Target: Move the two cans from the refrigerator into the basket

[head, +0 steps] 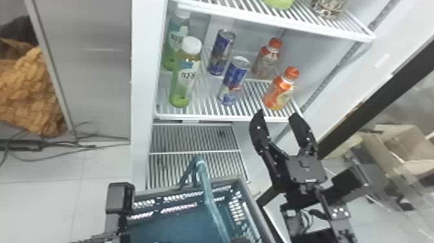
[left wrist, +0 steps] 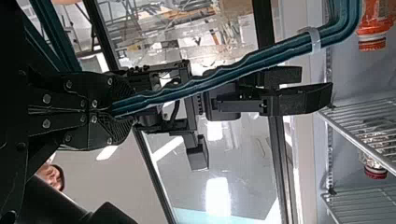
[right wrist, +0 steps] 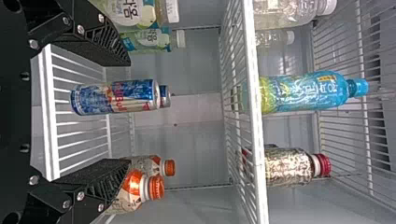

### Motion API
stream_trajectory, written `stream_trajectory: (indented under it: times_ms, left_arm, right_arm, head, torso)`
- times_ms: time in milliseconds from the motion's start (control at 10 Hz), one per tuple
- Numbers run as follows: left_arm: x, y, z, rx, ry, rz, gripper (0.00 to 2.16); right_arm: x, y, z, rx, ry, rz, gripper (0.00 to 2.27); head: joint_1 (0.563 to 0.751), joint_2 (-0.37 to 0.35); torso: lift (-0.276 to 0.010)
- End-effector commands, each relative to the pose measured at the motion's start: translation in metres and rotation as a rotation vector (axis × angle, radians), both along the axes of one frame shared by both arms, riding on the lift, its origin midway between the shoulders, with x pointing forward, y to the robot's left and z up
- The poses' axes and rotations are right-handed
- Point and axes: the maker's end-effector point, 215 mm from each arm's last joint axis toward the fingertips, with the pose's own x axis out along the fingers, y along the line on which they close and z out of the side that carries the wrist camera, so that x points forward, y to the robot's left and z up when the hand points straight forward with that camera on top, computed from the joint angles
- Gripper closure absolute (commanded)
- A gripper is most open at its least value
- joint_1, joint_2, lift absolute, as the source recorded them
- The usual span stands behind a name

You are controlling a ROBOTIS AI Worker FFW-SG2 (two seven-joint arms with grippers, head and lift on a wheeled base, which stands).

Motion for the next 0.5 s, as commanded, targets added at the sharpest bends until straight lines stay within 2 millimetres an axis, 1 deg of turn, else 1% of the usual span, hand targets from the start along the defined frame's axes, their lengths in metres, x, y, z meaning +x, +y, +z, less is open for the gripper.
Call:
stream_trajectory:
  times_ms: [0,200,300,400]
  left_arm:
    - [0.0021,0.0005,0.0007,-0.001,-0.002,0.005,1.18]
    - [0.0027,0.0005,0.0008,-0.002,-0.003,0.008,1.18]
    - [0.0070,0.0025,0.0018,-0.003,-0.005,0.017,1.18]
    - [0.0062,0.0025,0.0013,-0.003,-0.003,0.017,1.18]
  right_arm:
    - [0.0004,0.0004,-0.0034,-0.003,0.011,0.001,0.30]
    - [0.0011,0.0015,-0.0080,-0.010,0.030,0.003,0.30]
    - [0.0010,0.0018,-0.0072,-0.022,0.027,0.003,0.30]
    - [0.0010,0.0001,-0.0080,-0.038,0.028,0.001,0.30]
  head:
    - [0.695,-0.350]
    - [0.695,-0.350]
    - [0.695,-0.350]
    - [0.695,-0.350]
  torso:
    - [-0.276]
    - [-0.276]
    - [-0.276]
    - [-0.276]
